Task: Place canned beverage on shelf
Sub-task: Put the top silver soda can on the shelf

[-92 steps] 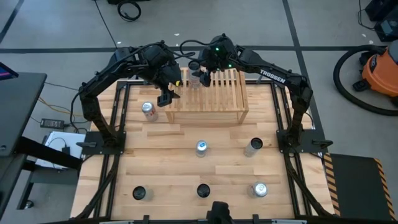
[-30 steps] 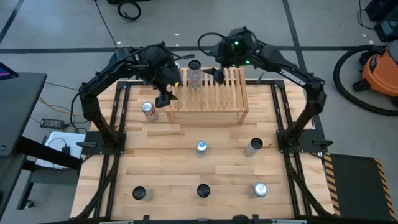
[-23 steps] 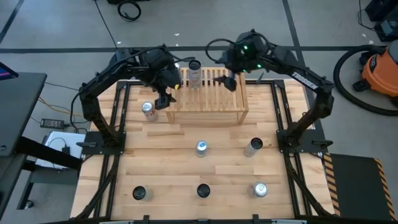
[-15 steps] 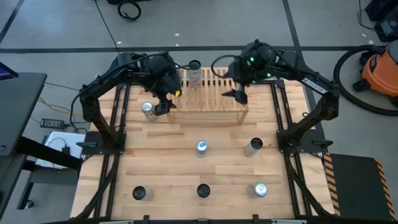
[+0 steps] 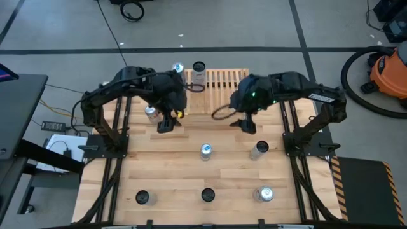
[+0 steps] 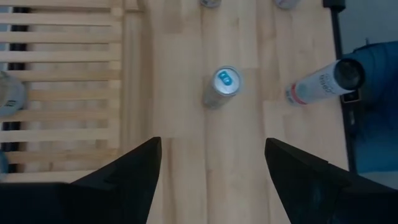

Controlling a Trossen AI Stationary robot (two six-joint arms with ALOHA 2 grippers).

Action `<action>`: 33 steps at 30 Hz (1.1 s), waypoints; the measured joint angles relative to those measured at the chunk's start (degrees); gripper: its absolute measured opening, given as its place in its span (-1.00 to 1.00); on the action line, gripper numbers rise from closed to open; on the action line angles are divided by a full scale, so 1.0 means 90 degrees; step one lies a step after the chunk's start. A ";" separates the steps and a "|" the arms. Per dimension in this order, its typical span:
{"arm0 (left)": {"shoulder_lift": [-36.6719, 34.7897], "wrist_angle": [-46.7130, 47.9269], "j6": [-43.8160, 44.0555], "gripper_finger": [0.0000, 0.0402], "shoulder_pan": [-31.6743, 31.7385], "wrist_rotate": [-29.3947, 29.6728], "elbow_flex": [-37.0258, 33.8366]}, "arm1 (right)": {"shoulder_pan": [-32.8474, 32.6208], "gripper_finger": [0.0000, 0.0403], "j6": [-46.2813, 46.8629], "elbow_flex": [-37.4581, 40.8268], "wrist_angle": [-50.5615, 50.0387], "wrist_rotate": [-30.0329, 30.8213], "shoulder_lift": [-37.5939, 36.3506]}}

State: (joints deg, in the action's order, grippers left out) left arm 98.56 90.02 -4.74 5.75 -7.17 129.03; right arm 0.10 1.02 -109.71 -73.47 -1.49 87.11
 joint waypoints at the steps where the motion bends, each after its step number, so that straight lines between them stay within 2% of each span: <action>1: 0.0001 0.0002 0.0008 0.44 -0.0064 0.0002 0.0000 | -0.0139 0.82 0.0099 0.0000 -0.0031 0.0105 0.0032; 7: 0.0000 0.0002 -0.0056 0.44 -0.0416 0.0001 0.0000 | -0.0946 0.82 0.0646 0.0000 -0.0073 0.0980 0.0105; 13: -0.0100 0.0001 -0.0086 0.44 -0.0481 0.0013 0.0003 | -0.1695 0.82 0.1109 0.0000 -0.0086 0.2199 0.0081; 17: -0.0456 -0.0003 -0.0048 0.44 -0.0478 0.0328 -0.0177 | -0.2053 0.82 0.1500 0.0000 -0.0091 0.2448 0.0073; 25: -0.1552 -0.0335 0.0545 0.44 -0.0225 0.0920 -0.1827 | -0.2795 0.82 0.2200 0.0000 -0.0093 0.3055 0.0073; 33: -0.2228 -0.1021 0.1015 0.44 0.0383 0.0946 -0.3528 | -0.3118 0.82 0.2397 0.0000 0.0032 0.3264 0.0076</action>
State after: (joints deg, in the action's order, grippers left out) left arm 78.51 80.84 4.40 9.19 1.34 97.28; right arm -27.96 22.59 -109.71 -73.18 27.88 87.79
